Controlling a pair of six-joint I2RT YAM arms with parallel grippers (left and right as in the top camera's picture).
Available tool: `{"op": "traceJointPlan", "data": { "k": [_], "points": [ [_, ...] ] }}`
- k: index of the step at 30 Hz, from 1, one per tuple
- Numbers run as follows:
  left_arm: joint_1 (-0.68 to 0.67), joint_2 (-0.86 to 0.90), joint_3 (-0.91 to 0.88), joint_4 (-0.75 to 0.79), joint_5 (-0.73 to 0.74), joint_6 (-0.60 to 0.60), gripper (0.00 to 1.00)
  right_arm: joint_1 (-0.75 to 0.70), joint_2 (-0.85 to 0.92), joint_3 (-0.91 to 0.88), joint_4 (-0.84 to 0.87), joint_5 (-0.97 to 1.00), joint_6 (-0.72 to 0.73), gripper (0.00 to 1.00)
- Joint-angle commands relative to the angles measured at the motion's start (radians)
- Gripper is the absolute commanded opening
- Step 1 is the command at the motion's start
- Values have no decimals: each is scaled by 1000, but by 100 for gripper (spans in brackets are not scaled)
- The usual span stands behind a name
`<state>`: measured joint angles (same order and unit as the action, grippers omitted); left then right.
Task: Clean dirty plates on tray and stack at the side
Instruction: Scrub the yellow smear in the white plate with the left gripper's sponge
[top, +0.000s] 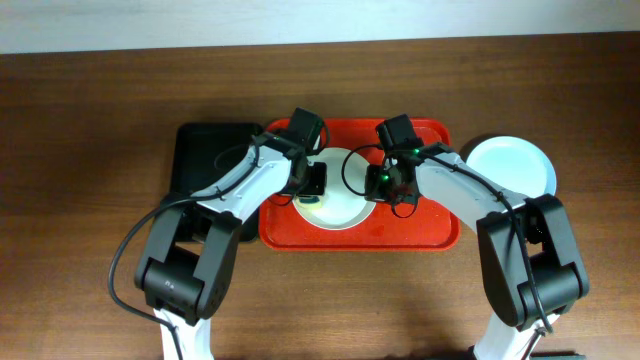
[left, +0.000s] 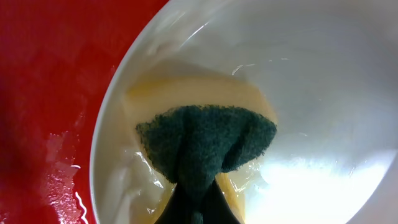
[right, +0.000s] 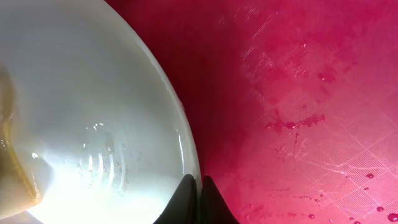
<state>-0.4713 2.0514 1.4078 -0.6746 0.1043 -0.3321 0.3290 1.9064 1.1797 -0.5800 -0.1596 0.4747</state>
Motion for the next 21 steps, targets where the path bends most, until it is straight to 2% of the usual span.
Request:
{"op": "traceJointPlan", "data": {
  "k": [1, 3, 6, 10, 13, 21],
  "points": [
    [0, -4, -83, 13, 39, -62, 0, 6, 15, -15, -3, -6, -7, 4],
    [0, -4, -107, 11, 105, -64, 0, 6, 15, -15, -3, -6, -7, 4],
    [-2, -4, -119, 11, 293, -57, 0, 6, 15, -15, -2, -6, -7, 4],
    [-16, -4, -119, 39, 417, -56, 0, 6, 15, -15, -3, -6, -7, 4],
    [-19, -5, -103, 53, 418, -33, 0, 6, 15, -15, -4, -6, -8, 4],
    [28, -125, 14, 46, 176, -33, 0, 6, 15, -15, -5, -5, -8, 4]
  ]
}}
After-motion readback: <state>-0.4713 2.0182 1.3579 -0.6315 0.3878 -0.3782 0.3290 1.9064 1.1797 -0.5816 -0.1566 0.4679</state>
